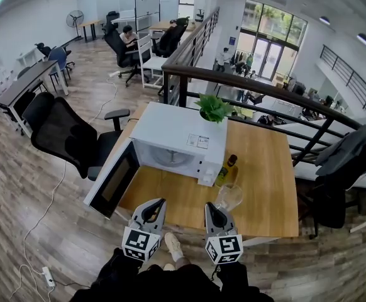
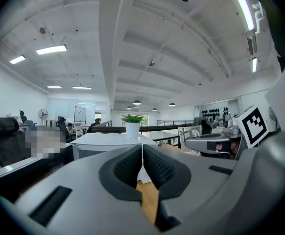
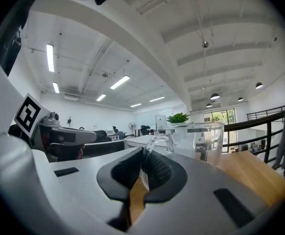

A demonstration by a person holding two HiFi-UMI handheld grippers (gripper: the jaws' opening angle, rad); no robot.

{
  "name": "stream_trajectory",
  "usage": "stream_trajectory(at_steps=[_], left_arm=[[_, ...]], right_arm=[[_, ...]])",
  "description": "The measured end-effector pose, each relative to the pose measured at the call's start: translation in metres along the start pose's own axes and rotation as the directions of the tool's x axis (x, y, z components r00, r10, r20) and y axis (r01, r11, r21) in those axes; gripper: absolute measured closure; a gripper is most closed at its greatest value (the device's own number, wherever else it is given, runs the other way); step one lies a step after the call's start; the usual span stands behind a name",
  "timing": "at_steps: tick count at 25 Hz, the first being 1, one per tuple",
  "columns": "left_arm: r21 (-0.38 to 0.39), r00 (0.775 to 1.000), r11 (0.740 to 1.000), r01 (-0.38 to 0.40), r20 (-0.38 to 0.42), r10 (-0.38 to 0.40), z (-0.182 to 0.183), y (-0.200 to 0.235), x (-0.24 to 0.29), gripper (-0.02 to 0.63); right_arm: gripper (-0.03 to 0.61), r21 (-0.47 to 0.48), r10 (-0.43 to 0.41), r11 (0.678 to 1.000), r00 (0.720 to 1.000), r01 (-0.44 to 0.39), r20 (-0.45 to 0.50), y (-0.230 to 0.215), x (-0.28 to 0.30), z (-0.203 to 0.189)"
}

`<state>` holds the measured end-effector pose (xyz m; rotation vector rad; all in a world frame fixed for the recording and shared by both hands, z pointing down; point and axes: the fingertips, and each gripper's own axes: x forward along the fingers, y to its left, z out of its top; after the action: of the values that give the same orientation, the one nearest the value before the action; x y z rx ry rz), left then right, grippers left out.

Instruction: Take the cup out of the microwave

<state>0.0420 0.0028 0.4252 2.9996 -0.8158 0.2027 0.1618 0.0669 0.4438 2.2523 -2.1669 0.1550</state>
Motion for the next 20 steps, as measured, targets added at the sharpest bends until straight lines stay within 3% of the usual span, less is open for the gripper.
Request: stream_trajectory(at_steps=[20], left_arm=[[0.0,1.0,1.0,-0.008,-0.003,0.008,0.001,0.006,-0.0036,0.586]], right_arm=[[0.557,-0.003,0.021,1.0,1.0,-0.021,0.01,0.0076,0.0041,0.0048]])
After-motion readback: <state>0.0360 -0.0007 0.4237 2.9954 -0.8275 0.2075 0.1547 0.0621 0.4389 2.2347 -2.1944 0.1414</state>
